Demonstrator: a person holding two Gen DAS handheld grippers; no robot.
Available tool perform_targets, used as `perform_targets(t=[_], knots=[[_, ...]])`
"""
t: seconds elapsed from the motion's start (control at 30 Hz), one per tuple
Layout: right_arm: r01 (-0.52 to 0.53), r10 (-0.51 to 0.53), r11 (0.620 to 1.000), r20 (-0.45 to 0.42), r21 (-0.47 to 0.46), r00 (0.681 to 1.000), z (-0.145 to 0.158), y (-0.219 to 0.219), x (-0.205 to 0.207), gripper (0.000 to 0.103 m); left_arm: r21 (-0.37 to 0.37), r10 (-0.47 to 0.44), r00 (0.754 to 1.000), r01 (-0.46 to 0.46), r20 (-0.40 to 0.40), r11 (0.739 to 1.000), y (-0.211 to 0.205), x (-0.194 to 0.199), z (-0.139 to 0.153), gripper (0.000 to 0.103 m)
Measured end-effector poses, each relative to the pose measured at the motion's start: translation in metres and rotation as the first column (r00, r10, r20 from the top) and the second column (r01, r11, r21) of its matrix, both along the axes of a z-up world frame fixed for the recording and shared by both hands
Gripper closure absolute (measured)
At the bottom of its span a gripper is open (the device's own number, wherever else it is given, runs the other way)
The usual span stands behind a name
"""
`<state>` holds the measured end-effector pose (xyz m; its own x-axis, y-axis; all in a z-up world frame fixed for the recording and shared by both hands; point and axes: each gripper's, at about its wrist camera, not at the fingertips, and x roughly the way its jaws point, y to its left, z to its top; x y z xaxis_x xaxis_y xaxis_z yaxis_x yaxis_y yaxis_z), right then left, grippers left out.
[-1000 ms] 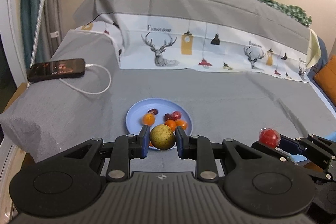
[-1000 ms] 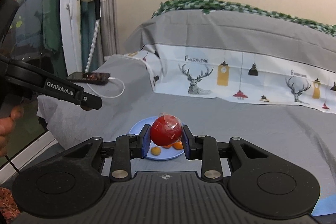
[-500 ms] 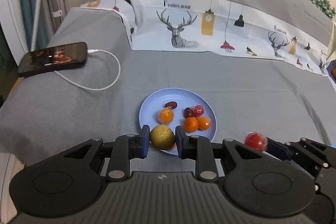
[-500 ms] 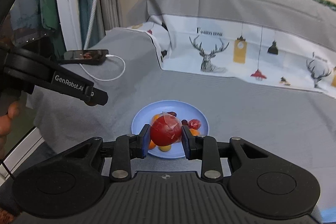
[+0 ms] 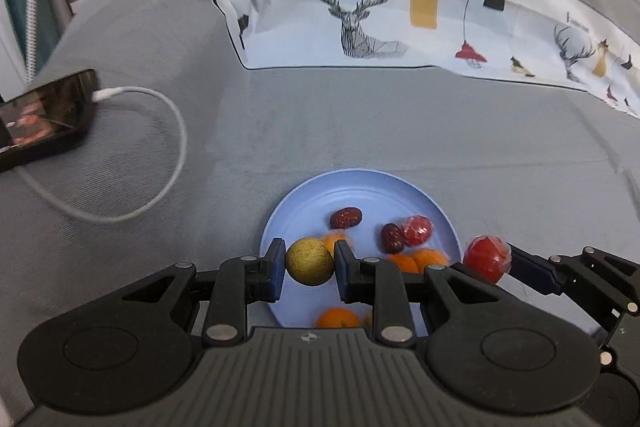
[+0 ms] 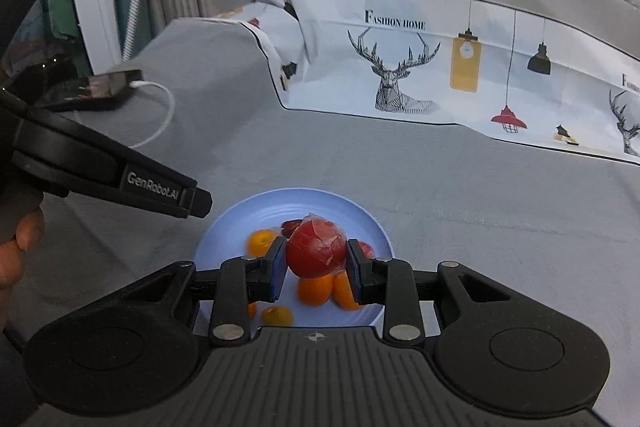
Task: Organize fruits
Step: 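Carry the yellow fruit and red netted fruit to the plate and release both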
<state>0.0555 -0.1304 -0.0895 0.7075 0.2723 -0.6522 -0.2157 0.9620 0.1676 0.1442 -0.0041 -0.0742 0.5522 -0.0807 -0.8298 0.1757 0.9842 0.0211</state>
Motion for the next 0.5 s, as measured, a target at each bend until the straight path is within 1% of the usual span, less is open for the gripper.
perform_targets(t=[0.13, 0.3, 0.47, 0.5], knots=[[-0.002, 0.001, 1.0, -0.028, -0.013, 1.0, -0.016, 0.001, 0.021, 0.07, 0.007, 0.004, 0.999, -0.004, -0.039, 1.0, -0.002, 0.023, -0.02, 0.075], [-0.017, 0.015, 0.999, -0.057, -0.027, 0.998, -0.032, 0.002, 0.038, 0.07, 0.023, 0.0, 0.998, 0.001, -0.066, 1.0, -0.005, 0.042, -0.039, 0.075], [-0.03, 0.027, 0.999, -0.081, -0.036, 0.996, -0.047, 0.002, 0.051, 0.07, 0.044, 0.001, 0.997, 0.003, -0.076, 0.999, -0.006, 0.053, -0.052, 0.075], [-0.033, 0.03, 0.999, -0.082, -0.039, 0.996, -0.05, 0.002, 0.053, 0.07, 0.047, 0.0, 0.998, 0.003, -0.069, 0.999, -0.007, 0.054, -0.054, 0.072]])
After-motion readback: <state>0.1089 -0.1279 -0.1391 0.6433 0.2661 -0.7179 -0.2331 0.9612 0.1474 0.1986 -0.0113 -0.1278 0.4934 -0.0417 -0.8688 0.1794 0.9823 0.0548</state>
